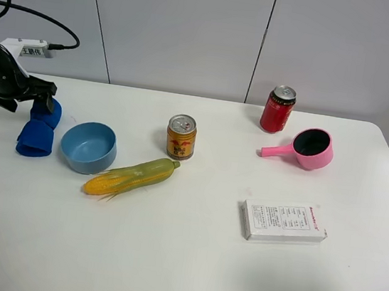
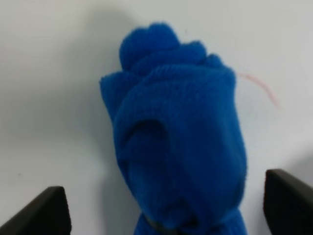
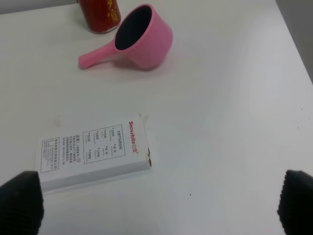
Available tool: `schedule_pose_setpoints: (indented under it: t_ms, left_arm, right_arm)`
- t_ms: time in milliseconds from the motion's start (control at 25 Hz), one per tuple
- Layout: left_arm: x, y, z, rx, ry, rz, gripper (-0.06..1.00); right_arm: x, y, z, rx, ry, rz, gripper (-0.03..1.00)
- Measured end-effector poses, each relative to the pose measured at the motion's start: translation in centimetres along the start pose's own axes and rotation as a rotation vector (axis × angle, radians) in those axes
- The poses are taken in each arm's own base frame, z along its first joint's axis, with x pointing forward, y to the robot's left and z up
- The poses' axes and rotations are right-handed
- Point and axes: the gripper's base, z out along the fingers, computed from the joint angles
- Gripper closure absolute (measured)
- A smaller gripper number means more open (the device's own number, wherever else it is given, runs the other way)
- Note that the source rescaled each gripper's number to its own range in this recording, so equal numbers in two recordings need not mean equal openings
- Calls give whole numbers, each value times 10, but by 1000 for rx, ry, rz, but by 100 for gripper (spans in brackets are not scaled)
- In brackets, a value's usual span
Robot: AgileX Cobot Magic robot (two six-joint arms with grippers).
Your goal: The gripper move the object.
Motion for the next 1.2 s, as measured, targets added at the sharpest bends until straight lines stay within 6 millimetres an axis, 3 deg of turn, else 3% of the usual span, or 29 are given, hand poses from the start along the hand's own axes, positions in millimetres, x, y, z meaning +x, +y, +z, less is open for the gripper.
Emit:
schedule_pose_setpoints:
  t_ms: [320, 560, 640, 800, 1200]
  left_arm:
    - [-3, -6, -52, 11, -31, -6, 26]
    - [-1, -15, -123, 17, -121, 11, 25]
    - [2, -18, -147, 17, -159, 18, 16]
    - [11, -23, -187, 18, -218, 31, 1]
    - [49, -34, -258, 34, -241, 38, -1]
  right_arm:
    - [0, 0, 0, 0, 0, 0, -3]
    - [0, 0, 0, 0, 0, 0, -3]
    - [0, 0, 0, 0, 0, 0, -3]
    - [0, 0, 0, 0, 0, 0, -3]
    - [0, 0, 0, 0, 0, 0, -3]
